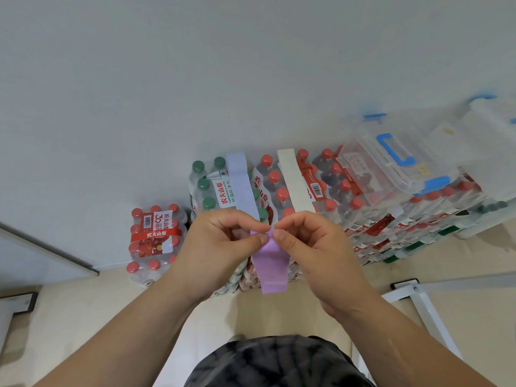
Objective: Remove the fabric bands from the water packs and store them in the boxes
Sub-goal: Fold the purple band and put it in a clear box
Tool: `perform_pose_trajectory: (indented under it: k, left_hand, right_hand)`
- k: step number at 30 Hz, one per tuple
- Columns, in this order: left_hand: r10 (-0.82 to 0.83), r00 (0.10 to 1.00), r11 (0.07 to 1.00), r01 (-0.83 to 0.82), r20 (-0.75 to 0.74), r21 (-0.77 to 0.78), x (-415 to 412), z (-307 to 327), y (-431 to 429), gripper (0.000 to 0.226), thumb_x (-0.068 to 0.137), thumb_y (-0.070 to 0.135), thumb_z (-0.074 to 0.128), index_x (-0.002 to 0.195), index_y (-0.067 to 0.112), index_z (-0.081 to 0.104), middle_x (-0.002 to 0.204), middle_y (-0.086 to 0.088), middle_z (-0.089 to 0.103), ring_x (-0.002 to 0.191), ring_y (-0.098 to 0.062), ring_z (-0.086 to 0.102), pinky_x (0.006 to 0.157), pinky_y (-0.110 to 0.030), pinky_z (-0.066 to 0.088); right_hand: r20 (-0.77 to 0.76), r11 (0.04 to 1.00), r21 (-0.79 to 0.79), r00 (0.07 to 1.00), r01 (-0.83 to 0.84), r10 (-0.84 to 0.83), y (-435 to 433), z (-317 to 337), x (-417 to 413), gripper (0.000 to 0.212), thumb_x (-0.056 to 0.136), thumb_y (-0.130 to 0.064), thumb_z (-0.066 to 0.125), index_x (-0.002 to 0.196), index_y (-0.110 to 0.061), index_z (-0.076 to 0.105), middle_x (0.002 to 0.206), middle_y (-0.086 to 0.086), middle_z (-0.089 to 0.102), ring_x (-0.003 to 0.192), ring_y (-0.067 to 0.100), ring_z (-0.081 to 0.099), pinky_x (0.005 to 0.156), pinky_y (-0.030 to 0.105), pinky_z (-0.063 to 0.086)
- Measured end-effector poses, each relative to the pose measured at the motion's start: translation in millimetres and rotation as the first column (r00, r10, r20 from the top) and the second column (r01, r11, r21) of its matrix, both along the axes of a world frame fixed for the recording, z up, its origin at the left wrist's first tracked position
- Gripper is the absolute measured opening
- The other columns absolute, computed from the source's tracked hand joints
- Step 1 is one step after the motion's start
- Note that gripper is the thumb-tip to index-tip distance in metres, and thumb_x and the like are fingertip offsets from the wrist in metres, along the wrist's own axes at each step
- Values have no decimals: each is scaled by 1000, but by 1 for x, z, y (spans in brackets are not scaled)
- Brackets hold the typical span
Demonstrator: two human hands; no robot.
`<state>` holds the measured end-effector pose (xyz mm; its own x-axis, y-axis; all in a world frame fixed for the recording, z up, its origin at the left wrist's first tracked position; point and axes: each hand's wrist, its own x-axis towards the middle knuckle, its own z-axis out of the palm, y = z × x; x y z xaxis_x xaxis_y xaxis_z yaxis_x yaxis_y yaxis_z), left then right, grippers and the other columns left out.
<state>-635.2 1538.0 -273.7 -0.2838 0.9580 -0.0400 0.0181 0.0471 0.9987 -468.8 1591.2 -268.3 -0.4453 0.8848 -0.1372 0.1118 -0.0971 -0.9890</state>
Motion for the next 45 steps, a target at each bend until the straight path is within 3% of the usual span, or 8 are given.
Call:
perform_pose_trajectory:
  k: [6, 10, 13, 18, 23, 31, 40, 45]
  left_hand:
    - [-37, 997, 999, 38, 67, -11, 0, -1, -1, 10, 80, 11, 77, 89, 16, 78, 81, -11, 76, 78, -30, 72, 72, -36, 60]
    - [-43, 999, 999, 43, -4, -30, -4, -2, 0, 14, 83, 6, 75, 86, 19, 79, 78, -2, 76, 75, -18, 73, 70, -26, 58]
    - [-25, 999, 999, 25, -26, -22, -6, 0, 1, 14, 83, 6, 76, 86, 18, 79, 81, -3, 76, 79, -24, 73, 74, -35, 60]
    - [-18, 1000, 1000, 18, 7, -1, -6, -2, 0, 16, 82, 2, 77, 87, 17, 79, 83, -16, 75, 83, -44, 68, 79, -57, 58]
    - [-12, 999, 1000, 11, 47, 11, -6, 0, -2, 13, 82, 1, 76, 91, 10, 77, 81, -9, 77, 78, -27, 73, 71, -32, 60]
    - [-16, 1000, 1000, 16, -4, 11, -10, 0, -4, 19, 82, 4, 77, 85, 23, 79, 83, -13, 75, 82, -39, 71, 78, -58, 59]
    - [-54, 997, 997, 57, 61, -42, -8, -5, -8, 18, 86, 5, 74, 98, 18, 78, 90, -14, 77, 88, -35, 73, 84, -57, 58]
    - [-23, 999, 1000, 23, 36, -10, -8, -3, -6, 18, 83, -2, 74, 90, 14, 79, 82, -4, 78, 78, -19, 73, 73, -28, 60]
  right_hand:
    - [-3, 1000, -6, 1000, 22, -22, 2, -3, 0, 18, 91, -7, 72, 91, -25, 73, 86, 13, 71, 78, 15, 65, 75, 27, 57]
    - [-2, 999, -29, 1000, 27, -27, 2, -3, -1, 20, 90, -7, 72, 98, -25, 70, 88, 21, 69, 81, 29, 68, 82, 39, 59]
    - [4, 999, -42, 1000, 27, -27, 2, -1, -2, 14, 87, -17, 75, 99, -25, 72, 84, 22, 67, 78, 30, 66, 80, 46, 60]
    - [-16, 1000, -27, 1000, 13, -14, 2, -1, -4, 8, 87, -13, 75, 88, -21, 75, 78, 3, 71, 74, 11, 64, 70, 23, 54]
    - [0, 1000, 6, 1000, 12, -12, 0, 1, -4, 15, 90, -7, 73, 88, -21, 74, 82, 12, 70, 75, 14, 63, 73, 32, 56]
    - [-1, 1000, -22, 1000, 18, -18, -2, -1, -5, 9, 90, -10, 73, 97, -14, 73, 79, 6, 71, 75, 15, 66, 75, 31, 59]
    - [18, 999, 26, 1000, 25, -26, -2, -4, -4, 13, 89, -6, 74, 91, -18, 74, 85, 14, 70, 75, 15, 64, 70, 25, 55]
    - [15, 999, -23, 999, 35, -34, -3, -5, -6, 13, 88, -12, 75, 99, -19, 73, 77, 14, 67, 74, 16, 64, 68, 29, 58]
